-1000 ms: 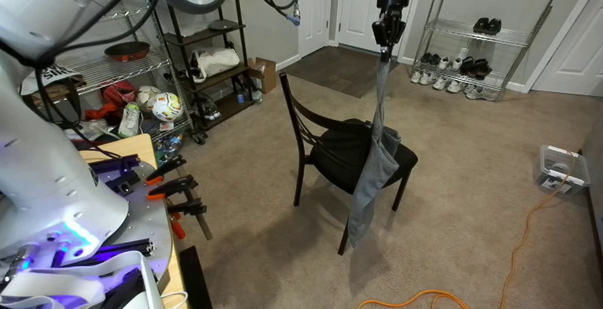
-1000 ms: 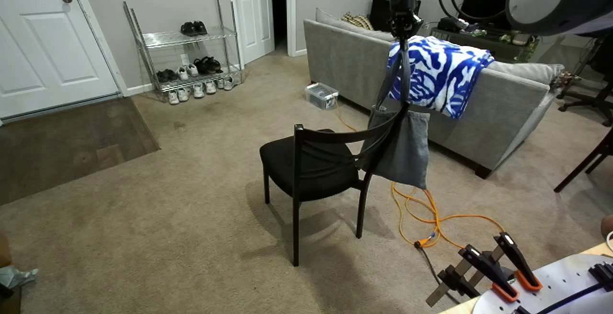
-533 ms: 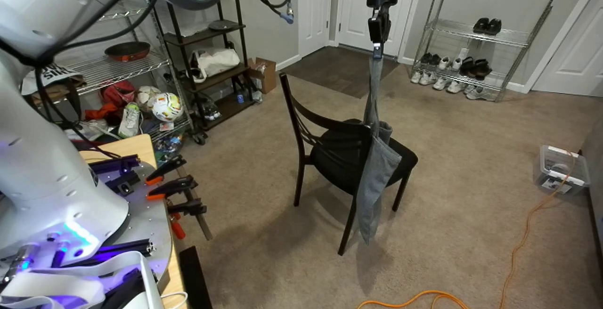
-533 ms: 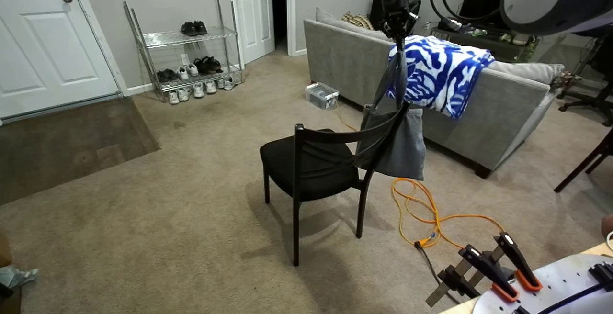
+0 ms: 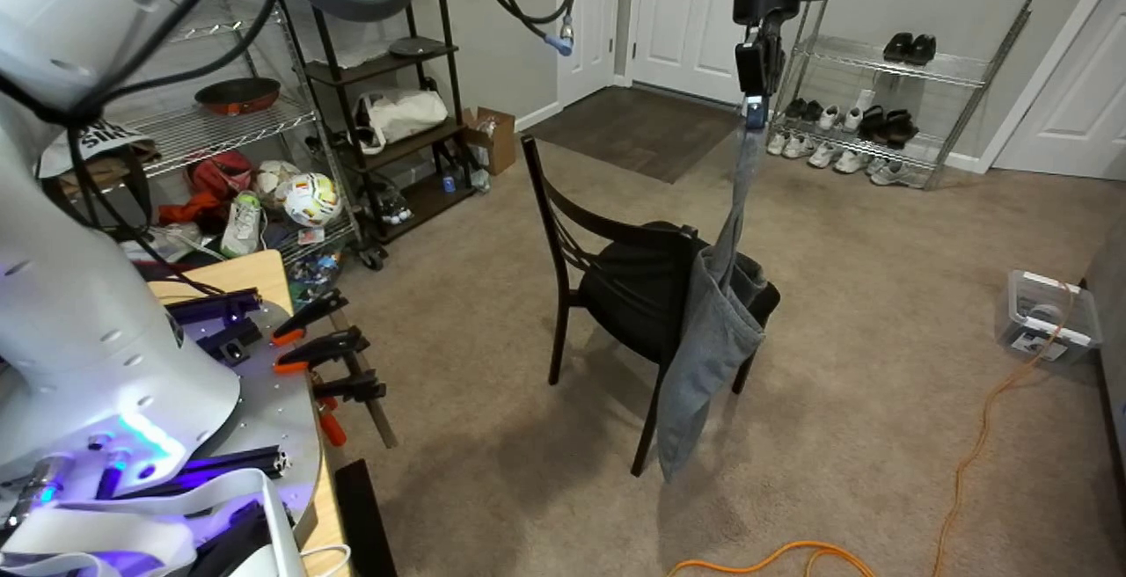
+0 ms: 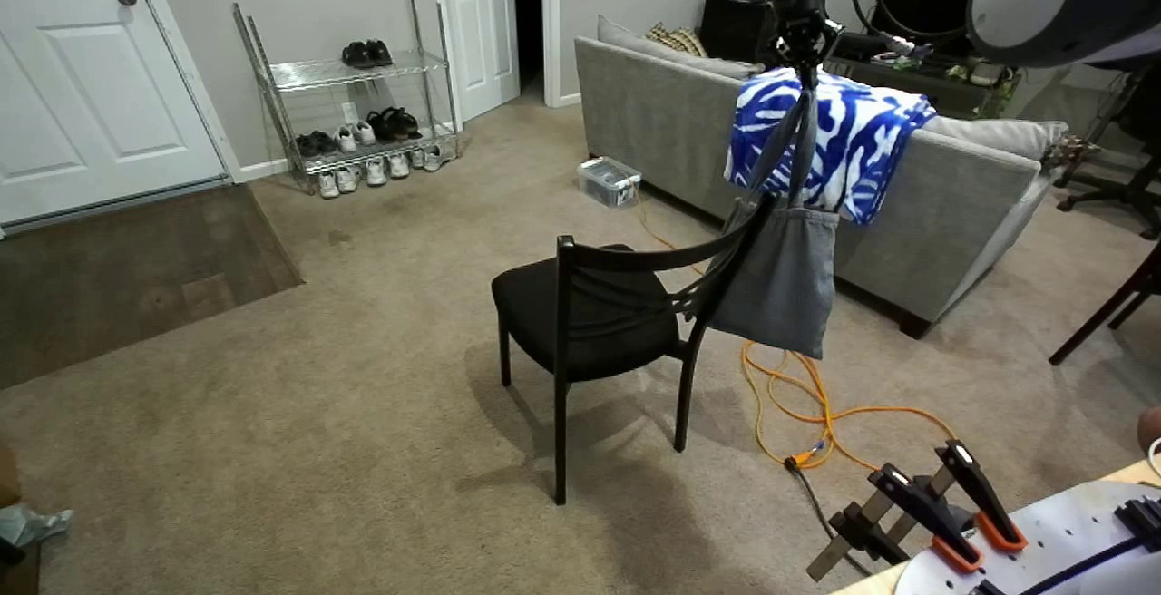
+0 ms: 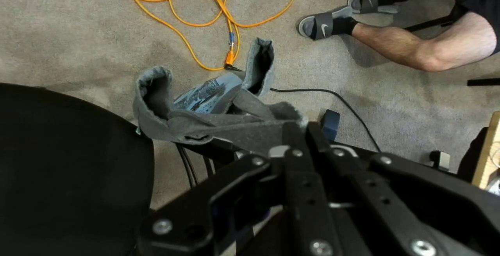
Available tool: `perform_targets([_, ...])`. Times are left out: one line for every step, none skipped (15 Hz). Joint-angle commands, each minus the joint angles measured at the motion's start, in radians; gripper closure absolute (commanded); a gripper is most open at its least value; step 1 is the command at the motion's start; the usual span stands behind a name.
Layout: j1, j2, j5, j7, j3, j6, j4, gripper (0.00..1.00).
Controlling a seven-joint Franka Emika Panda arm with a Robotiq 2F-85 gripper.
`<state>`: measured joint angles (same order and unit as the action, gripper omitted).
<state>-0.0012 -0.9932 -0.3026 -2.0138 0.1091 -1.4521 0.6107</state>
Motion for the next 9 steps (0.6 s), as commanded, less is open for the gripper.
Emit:
perform_targets([0.042,0.054,-0.008,-0.017,-0.017,-0.017,0.066,0.98])
perform_targets([0.057,0.058,-0.002,-0.011,-0.028,-0.025,0.067,0.98])
perform_targets([0.070,0.062,0.004,-0.008,-0.039,-0.028,0.067,0.98])
perform_targets([0.084,0.065,0.007,-0.010,-0.049,-0.028,0.069,0.98])
perform_targets([0.096,0.071,0.008,-0.016,-0.058,-0.023,0.074,0.98])
perform_targets([0.105,0.072,0.007,-0.017,-0.065,-0.026,0.076,0.98])
perform_targets([0.112,0.072,0.008,-0.017,-0.070,-0.027,0.077,0.98])
perform_targets([0.117,0.072,0.010,-0.014,-0.075,-0.019,0.076,0.98])
perform_targets([0.119,0.069,0.012,-0.012,-0.080,-0.022,0.076,0.98])
